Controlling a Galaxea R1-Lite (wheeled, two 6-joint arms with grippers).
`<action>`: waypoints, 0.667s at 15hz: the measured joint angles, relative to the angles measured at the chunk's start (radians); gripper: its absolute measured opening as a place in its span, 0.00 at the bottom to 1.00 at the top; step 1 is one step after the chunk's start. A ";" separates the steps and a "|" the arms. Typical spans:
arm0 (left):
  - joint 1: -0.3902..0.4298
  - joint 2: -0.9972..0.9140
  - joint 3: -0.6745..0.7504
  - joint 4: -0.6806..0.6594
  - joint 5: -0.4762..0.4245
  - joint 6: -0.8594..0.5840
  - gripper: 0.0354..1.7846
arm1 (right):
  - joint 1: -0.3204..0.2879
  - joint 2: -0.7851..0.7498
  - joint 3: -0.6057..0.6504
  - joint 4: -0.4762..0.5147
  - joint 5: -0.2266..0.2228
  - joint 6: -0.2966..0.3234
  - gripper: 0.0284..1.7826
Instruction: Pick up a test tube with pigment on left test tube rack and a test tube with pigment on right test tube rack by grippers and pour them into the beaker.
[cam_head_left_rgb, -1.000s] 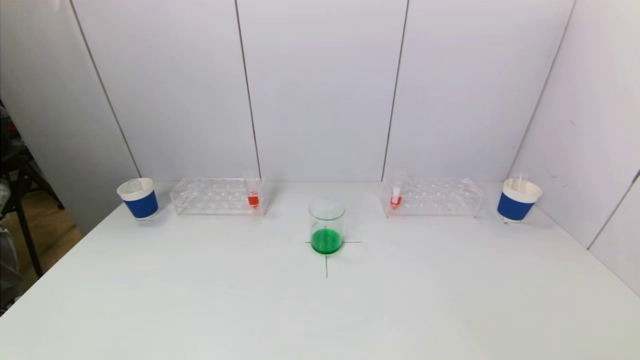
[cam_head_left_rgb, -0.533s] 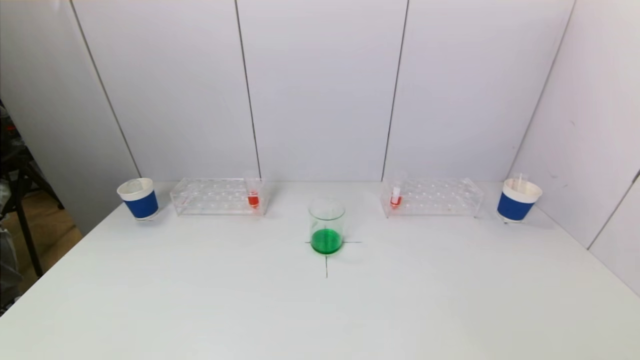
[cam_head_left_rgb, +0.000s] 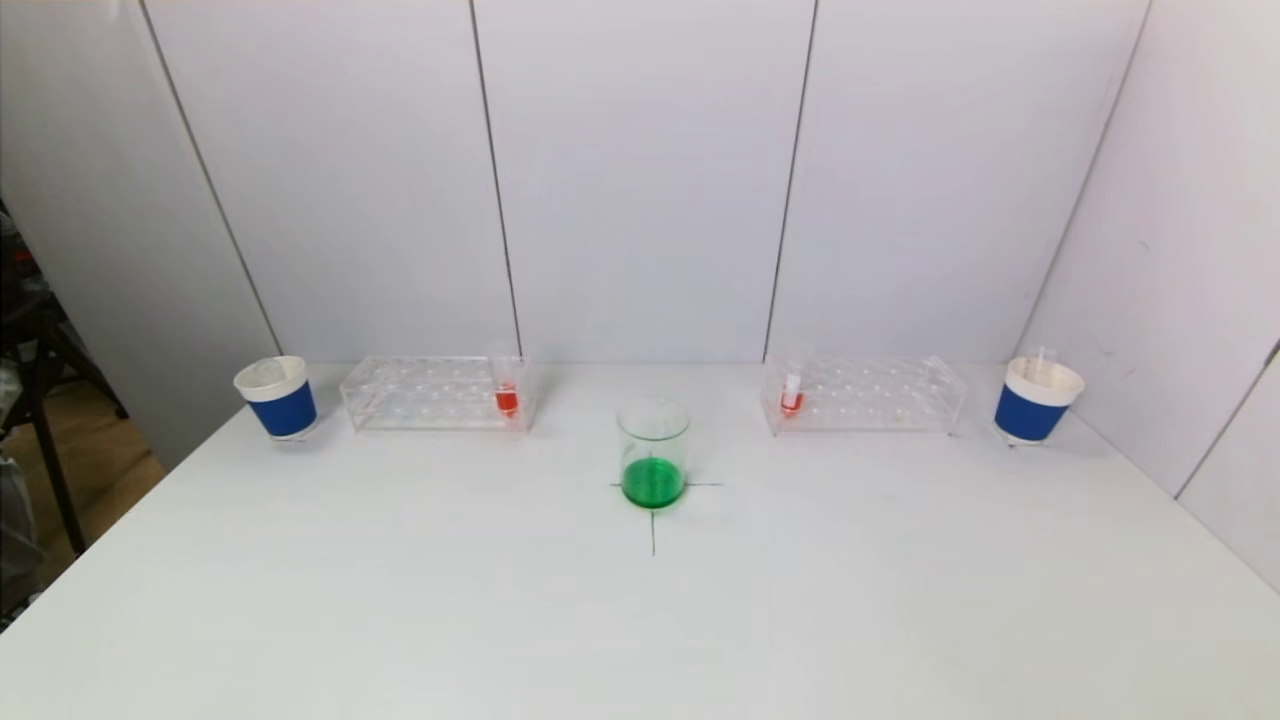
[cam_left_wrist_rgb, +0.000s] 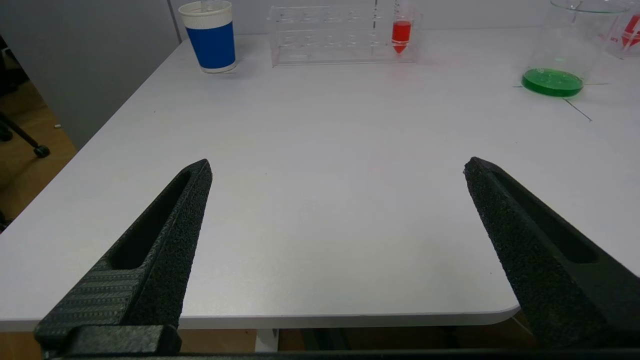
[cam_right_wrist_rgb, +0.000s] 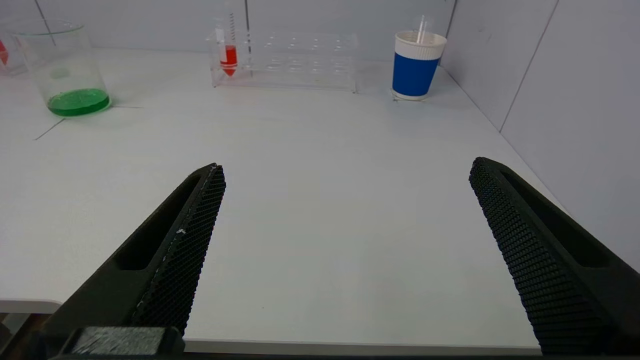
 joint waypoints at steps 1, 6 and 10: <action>0.000 0.000 0.000 0.000 0.000 0.000 0.99 | 0.000 0.000 0.000 0.000 0.000 0.000 1.00; 0.000 0.000 0.000 0.000 0.000 0.000 0.99 | 0.000 0.000 0.000 0.001 0.000 0.001 1.00; 0.000 0.000 0.000 0.000 0.000 0.000 0.99 | 0.000 0.000 0.000 0.000 0.000 0.001 1.00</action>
